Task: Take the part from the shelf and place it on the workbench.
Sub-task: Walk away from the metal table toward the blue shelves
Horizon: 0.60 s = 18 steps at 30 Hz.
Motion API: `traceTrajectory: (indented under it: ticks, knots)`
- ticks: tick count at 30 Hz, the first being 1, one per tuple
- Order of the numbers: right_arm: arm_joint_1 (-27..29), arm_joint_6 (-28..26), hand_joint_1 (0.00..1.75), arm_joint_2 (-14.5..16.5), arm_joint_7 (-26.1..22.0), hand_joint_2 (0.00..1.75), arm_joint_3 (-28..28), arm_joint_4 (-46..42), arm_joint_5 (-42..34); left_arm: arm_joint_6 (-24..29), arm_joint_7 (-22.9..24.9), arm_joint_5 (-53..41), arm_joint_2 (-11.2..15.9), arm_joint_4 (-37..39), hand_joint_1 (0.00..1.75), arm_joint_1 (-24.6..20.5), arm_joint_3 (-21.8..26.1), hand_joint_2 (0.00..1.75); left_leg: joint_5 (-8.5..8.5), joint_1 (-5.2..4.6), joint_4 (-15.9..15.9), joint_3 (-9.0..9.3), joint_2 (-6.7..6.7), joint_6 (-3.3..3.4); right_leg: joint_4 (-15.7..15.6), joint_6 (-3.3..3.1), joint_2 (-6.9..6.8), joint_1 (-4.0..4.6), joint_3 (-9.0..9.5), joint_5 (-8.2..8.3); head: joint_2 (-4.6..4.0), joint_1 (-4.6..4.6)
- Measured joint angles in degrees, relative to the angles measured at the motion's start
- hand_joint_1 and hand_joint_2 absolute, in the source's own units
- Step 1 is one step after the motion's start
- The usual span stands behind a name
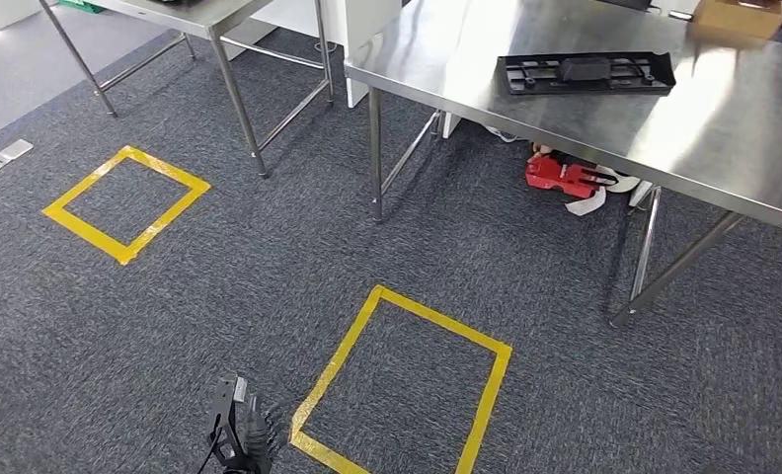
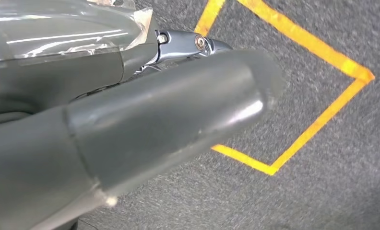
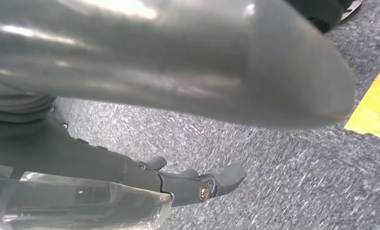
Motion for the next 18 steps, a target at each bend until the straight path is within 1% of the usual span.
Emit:
traceTrajectory:
  ticks: [1,2,3,4,5,6,7,8,9,10,11,12,13,15,16,17,18]
  knots:
    - [-0.07,0.0,0.0,-0.01,0.0,0.0,0.0,-0.01,-0.01,0.0,0.04,-0.1,-0.01,-0.04,0.0,0.06,0.01,0.0,0.2,-0.04,-0.24,0.04,-0.68,0.35,0.22,0.29,0.08,-0.1,-0.04,-0.25,0.0,-0.01]
    - [-0.08,0.0,0.0,-0.02,0.0,0.0,-0.01,-0.01,-0.01,0.0,0.08,-0.2,-0.02,-0.08,0.0,0.06,0.04,0.0,0.49,0.02,-0.51,0.07,-1.4,0.82,1.27,0.43,1.18,-0.24,-0.4,-0.99,0.0,0.05]
    - [-0.05,0.0,0.0,0.01,0.0,0.0,-0.01,-0.01,-0.01,-0.02,0.1,-0.27,-0.07,-0.13,0.0,0.02,0.07,0.0,0.8,0.14,-0.77,0.1,-2.14,1.28,3.47,0.47,2.85,-0.43,-1.33,-2.26,0.0,0.16]
    - [0.06,0.01,0.0,0.03,0.0,0.0,-0.02,0.0,-0.01,-0.05,0.12,-0.31,-0.16,-0.16,0.0,-0.02,0.09,0.0,1.01,0.25,-0.87,0.01,-2.9,1.6,6.92,0.33,4.91,-0.73,-2.94,-3.99,0.0,0.29]
    - [0.2,0.01,0.0,0.05,0.0,0.0,-0.02,0.01,0.0,-0.08,0.14,-0.34,-0.25,-0.18,0.0,-0.05,0.1,0.0,1.15,0.26,-0.89,-0.15,-3.77,1.83,11.04,0.2,6.39,-0.81,-4.89,-5.8,0.0,0.39]
    - [0.32,0.01,0.0,0.07,0.0,0.0,-0.02,0.01,0.01,-0.1,0.15,-0.36,-0.33,-0.18,0.0,0.01,0.1,0.0,1.22,0.22,-0.88,-0.29,-4.69,1.92,14.7,0.26,7.07,-0.86,-6.7,-7.11,0.0,0.44]
    - [0.43,0.01,0.0,0.04,0.01,0.0,-0.02,0.01,0.01,-0.1,0.18,-0.39,-0.38,-0.18,0.0,0.1,0.1,0.0,1.29,0.18,-0.86,-0.38,-5.64,1.96,16.82,0.53,7.35,-0.87,-7.82,-7.58,0.0,0.41]
    - [0.49,0.0,0.0,0.01,0.01,0.0,-0.02,0.01,0.02,-0.09,0.22,-0.44,-0.38,-0.18,0.0,0.19,0.12,0.0,1.36,0.15,-0.81,-0.42,-6.61,1.95,16.46,0.99,7.51,-0.87,-7.75,-6.93,0.0,0.43]
    - [0.48,0.0,0.0,-0.03,0.01,0.0,-0.02,0.01,0.09,-0.07,0.3,-0.54,-0.39,-0.19,0.0,0.24,0.14,0.0,1.44,0.13,-0.76,-0.42,-7.59,1.88,13.51,1.53,7.86,-0.92,-6.44,-5.31,0.0,0.43]
    - [0.44,-0.01,0.0,-0.07,0.01,0.0,-0.02,0.01,0.19,-0.03,0.38,-0.67,-0.42,-0.26,0.0,0.28,0.15,0.0,1.51,0.14,-0.67,-0.46,-8.49,1.76,9.01,1.96,9.04,-1.07,-4.42,-3.34,0.0,0.44]
    - [0.41,-0.01,0.0,-0.09,0.01,0.0,-0.02,0.01,0.31,0.03,0.47,-0.8,-0.45,-0.36,0.0,0.28,0.16,0.0,1.55,0.03,-0.49,-0.52,-9.28,1.57,4.84,2.1,10.23,-1.11,-2.64,-1.66,0.01,0.48]
    - [0.38,-0.02,0.0,-0.1,0.01,0.0,-0.02,0.0,0.44,0.09,0.55,-0.93,-0.49,-0.46,0.0,0.3,0.17,0.0,1.58,-0.09,-0.35,-0.62,-9.9,1.39,1.86,1.99,11.21,-1.16,-1.45,-0.54,0.01,0.49]
    - [0.38,-0.03,0.0,-0.11,0.02,0.0,-0.02,-0.01,0.51,0.19,0.59,-1.05,-0.53,-0.59,0.0,0.32,0.17,0.0,1.62,-0.19,-0.25,-0.76,-10.34,1.17,0.54,1.68,11.83,-1.15,-1.02,-0.1,0.01,0.49]
    - [0.23,-0.04,0.0,-0.1,0.05,0.0,-0.02,-0.02,0.63,0.4,0.67,-1.35,-0.56,-0.79,0.0,0.48,0.17,0.0,1.84,-0.2,-0.35,-0.99,-11.11,0.65,0.49,0.88,11.0,-0.85,-0.97,0.09,0.0,0.45]
    - [0.15,-0.04,0.0,-0.06,0.07,0.0,-0.01,-0.01,0.67,0.49,0.74,-1.54,-0.51,-0.88,0.0,0.58,0.17,0.0,2.04,-0.16,-0.44,-1.15,-11.57,0.34,0.45,0.47,10.5,-0.89,-0.81,0.23,0.0,0.44]
    - [0.06,-0.04,0.0,0.02,0.09,0.0,-0.01,-0.01,0.69,0.51,0.87,-1.73,-0.35,-0.93,0.0,0.71,0.17,0.0,2.03,-0.1,-0.33,-1.36,-11.57,0.08,0.34,0.03,9.93,-1.09,-0.63,0.45,0.0,0.43]
    - [0.03,-0.06,0.0,0.09,0.09,0.0,-0.01,-0.02,0.7,0.44,1.0,-1.87,-0.2,-0.96,0.0,0.79,0.16,0.0,1.5,-0.13,0.38,-1.81,-10.65,-0.15,0.18,-0.48,9.3,-1.36,-0.47,0.69,0.0,0.37]
